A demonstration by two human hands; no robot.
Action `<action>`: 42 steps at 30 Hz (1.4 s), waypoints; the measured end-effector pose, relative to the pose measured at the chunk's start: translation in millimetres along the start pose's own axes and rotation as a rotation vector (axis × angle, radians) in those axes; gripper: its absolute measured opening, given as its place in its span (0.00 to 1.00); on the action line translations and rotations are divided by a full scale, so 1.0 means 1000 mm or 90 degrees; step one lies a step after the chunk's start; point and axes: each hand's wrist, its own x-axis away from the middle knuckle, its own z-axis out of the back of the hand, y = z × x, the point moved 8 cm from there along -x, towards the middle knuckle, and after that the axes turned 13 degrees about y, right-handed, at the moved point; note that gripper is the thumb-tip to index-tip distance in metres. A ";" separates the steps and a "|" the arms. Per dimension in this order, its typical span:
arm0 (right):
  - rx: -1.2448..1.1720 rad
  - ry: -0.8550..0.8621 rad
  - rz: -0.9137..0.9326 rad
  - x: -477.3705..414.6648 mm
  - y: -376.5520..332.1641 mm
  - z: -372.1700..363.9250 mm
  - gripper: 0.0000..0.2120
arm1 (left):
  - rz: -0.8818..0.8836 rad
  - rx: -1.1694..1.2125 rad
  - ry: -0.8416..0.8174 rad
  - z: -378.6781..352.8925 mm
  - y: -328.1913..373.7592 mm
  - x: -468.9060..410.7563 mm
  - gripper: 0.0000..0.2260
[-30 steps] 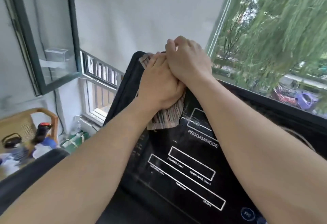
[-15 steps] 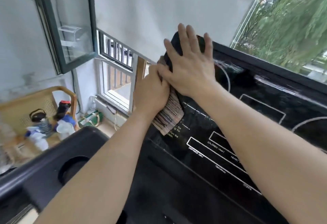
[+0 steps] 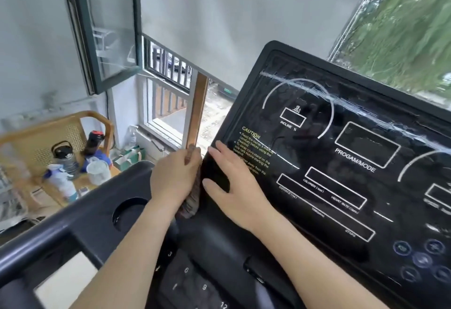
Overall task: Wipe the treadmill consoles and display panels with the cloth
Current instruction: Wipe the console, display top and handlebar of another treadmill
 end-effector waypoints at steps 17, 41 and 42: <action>0.609 0.170 0.147 0.028 0.041 0.031 0.23 | -0.024 0.044 -0.108 -0.040 -0.052 0.076 0.26; 0.751 0.091 0.291 -0.066 0.025 0.080 0.27 | -0.067 0.144 -0.017 -0.056 0.071 -0.004 0.31; 0.759 0.140 0.242 -0.091 0.022 0.105 0.27 | -0.073 0.129 -0.012 -0.056 0.075 -0.003 0.32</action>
